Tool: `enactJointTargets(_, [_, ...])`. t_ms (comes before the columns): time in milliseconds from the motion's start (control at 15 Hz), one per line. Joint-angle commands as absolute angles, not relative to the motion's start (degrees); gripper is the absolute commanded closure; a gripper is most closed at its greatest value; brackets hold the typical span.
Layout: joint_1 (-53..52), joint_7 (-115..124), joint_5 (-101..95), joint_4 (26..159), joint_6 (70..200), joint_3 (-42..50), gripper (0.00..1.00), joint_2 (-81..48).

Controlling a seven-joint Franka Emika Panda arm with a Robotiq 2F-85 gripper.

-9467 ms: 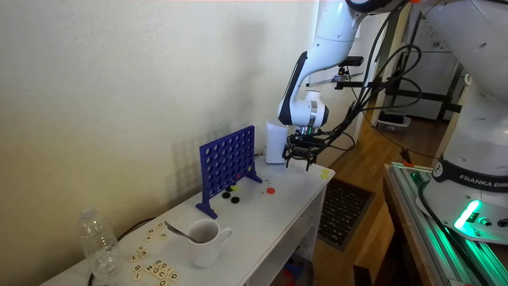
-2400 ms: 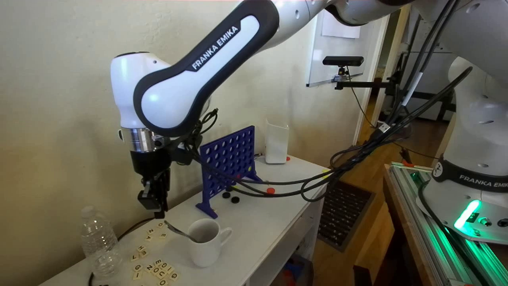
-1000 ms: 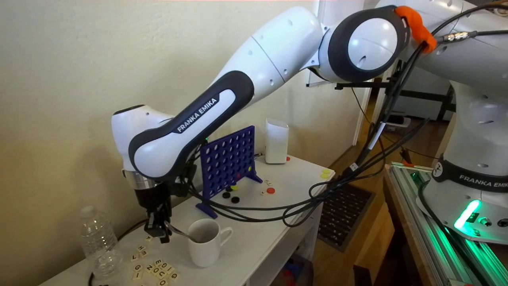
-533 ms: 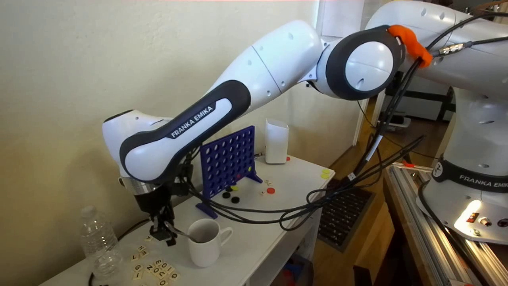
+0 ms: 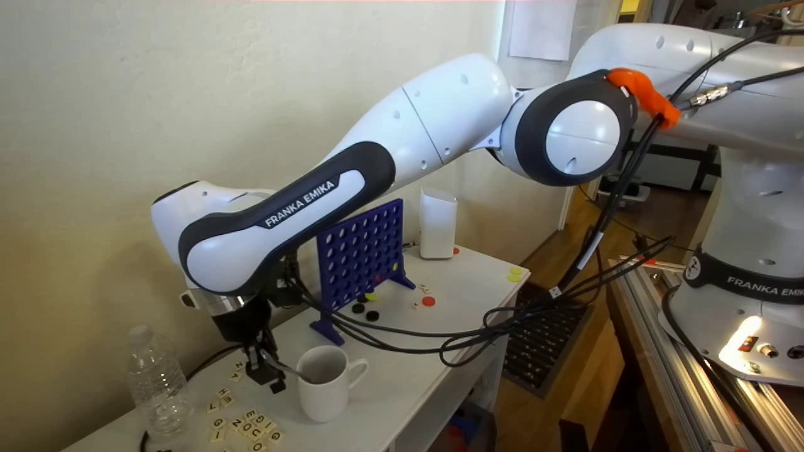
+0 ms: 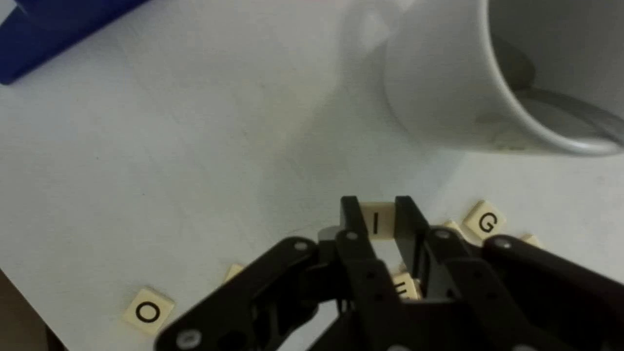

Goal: Move the letter I to the left

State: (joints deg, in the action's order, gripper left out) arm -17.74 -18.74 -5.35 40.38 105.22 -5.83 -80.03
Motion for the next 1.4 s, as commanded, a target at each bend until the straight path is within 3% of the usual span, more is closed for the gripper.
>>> enactJointTargets(0, [-18.9,-20.3,-7.0,33.2,102.8,-5.1,0.95,-84.1])
enactJointTargets(467, [-20.1,-19.5,-7.2,26.4,104.0,-3.5,0.95,-88.3])
enactJointTargets(600, [-20.1,-18.6,-7.1,31.7,108.0,-2.9,0.95,-85.3])
enactJointTargets(1133, [-19.5,-18.5,-6.3,32.9,114.9,-3.2,0.95,-85.3])
enactJointTargets(1200, [-19.4,-18.7,-6.0,32.9,114.6,-3.4,0.6,-85.3])
enactJointTargets(1333, [-19.4,-19.1,-6.0,32.8,114.2,-3.6,0.46,-85.3])
